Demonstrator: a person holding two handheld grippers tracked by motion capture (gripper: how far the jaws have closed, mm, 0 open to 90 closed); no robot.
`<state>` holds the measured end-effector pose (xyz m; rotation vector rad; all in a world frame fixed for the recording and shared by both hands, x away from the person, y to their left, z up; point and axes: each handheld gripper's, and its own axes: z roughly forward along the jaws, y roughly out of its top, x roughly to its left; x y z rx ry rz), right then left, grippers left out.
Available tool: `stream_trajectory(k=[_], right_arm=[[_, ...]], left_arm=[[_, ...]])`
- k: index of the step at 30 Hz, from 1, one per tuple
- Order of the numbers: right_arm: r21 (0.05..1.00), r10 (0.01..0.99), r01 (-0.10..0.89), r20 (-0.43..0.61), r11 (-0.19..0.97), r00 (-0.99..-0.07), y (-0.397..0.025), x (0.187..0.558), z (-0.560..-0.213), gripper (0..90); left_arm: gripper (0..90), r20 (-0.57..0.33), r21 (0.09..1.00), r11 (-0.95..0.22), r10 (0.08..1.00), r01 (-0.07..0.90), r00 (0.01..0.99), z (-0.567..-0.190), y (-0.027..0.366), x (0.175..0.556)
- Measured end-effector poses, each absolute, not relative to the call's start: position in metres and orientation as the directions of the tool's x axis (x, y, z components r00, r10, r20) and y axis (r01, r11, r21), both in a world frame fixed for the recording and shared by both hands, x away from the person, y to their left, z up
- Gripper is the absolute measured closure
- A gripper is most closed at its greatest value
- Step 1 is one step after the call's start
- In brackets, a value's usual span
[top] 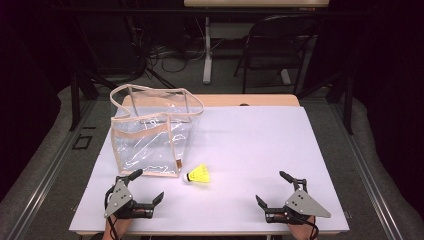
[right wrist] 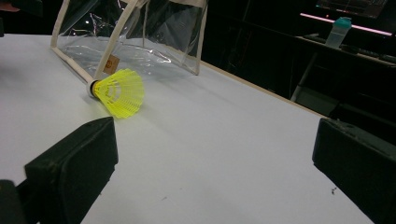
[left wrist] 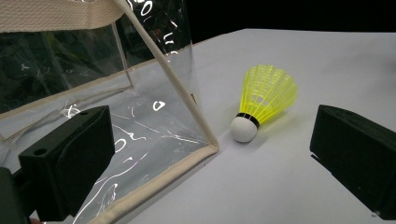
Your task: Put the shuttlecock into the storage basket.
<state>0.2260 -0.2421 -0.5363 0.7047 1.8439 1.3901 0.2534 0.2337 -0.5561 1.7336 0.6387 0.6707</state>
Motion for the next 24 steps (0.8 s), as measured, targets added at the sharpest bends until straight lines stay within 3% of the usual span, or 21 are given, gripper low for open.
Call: stream_trajectory(k=[24], right_arm=[[0.962, 0.763, 0.023, -0.201, 0.271, -0.614, -0.2419, 0.2318, -0.538, 0.0]], left_arm=[[0.0, 0.105, 0.968, -0.234, 0.7, 0.088, 0.707, -0.5549, 0.2295, 0.2564]])
